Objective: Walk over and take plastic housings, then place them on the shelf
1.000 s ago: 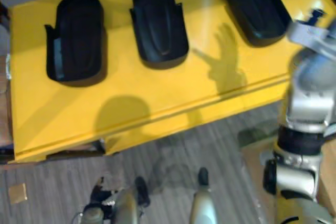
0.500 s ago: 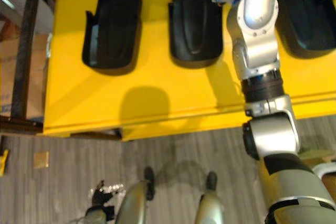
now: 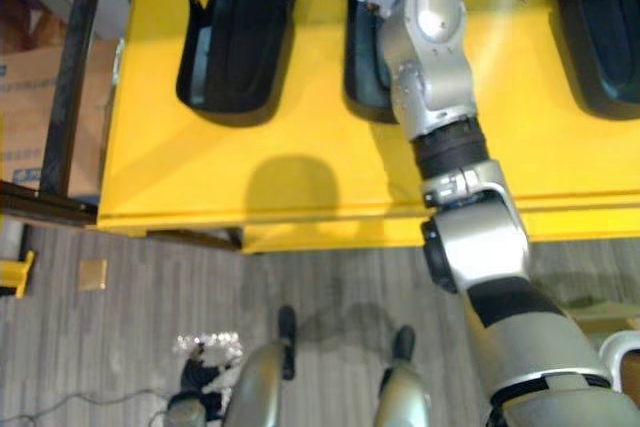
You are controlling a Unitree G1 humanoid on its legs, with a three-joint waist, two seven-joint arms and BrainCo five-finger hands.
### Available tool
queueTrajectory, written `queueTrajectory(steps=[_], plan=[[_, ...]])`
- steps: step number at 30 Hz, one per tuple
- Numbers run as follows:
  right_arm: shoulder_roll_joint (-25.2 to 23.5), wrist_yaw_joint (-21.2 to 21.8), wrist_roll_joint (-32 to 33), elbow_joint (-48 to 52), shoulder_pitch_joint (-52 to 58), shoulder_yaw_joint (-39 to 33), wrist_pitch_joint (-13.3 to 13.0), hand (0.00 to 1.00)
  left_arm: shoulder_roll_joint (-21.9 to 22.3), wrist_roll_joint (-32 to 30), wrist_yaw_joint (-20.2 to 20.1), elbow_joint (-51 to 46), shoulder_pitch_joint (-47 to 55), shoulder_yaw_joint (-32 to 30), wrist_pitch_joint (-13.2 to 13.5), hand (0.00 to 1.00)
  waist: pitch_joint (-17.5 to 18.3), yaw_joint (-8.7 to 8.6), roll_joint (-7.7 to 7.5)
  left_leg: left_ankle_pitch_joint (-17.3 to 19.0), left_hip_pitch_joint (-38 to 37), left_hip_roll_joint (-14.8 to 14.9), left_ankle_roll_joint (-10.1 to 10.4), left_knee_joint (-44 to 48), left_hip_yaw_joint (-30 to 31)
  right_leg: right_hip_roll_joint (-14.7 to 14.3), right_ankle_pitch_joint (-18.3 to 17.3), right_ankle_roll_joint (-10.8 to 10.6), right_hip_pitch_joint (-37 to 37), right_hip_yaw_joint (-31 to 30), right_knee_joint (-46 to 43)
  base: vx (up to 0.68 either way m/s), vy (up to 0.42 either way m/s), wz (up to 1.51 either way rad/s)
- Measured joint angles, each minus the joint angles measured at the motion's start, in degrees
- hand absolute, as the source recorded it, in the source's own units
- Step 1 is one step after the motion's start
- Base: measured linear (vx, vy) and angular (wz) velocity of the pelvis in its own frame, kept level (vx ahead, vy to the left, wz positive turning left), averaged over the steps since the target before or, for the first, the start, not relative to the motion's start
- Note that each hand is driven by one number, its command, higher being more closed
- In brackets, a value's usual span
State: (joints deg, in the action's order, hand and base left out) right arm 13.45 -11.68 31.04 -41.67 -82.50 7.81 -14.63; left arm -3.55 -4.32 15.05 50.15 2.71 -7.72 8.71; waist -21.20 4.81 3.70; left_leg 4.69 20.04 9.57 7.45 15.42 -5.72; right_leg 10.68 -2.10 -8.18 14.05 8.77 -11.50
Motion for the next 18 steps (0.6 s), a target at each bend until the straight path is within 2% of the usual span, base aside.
queueTrajectory(steps=[8,12,18], plan=[[-8.29,-0.88,-0.33,-4.52,0.01,-1.07,1.25,0.00,-0.02,1.22,0.71,-0.01,-0.59,0.58,-0.05,0.00,-0.07,0.81,0.13,-0.60,0.39,-0.21,0.13,-1.04,0.23,0.00,0.11,-0.05,0.04,0.32,1.06,0.00,-0.002,0.02],[-9.53,-0.88,-0.45,-6.03,0.01,-1.05,1.96,0.00,0.08,1.62,1.20,-0.02,-1.01,1.60,-0.06,0.00,-0.43,1.53,0.82,-0.72,0.99,-0.30,0.04,-1.02,0.59,0.02,0.11,-0.04,0.04,0.83,1.09,0.02,-0.003,0.10],[-10.90,-0.93,-0.44,-6.73,1.15,-1.14,2.15,0.00,0.42,1.64,1.64,-0.78,-1.11,1.75,-0.07,0.00,-0.43,2.79,0.84,-0.77,0.95,-0.29,-0.02,-0.99,0.60,0.04,0.03,0.06,-0.12,0.94,1.07,0.00,0.000,0.01]])
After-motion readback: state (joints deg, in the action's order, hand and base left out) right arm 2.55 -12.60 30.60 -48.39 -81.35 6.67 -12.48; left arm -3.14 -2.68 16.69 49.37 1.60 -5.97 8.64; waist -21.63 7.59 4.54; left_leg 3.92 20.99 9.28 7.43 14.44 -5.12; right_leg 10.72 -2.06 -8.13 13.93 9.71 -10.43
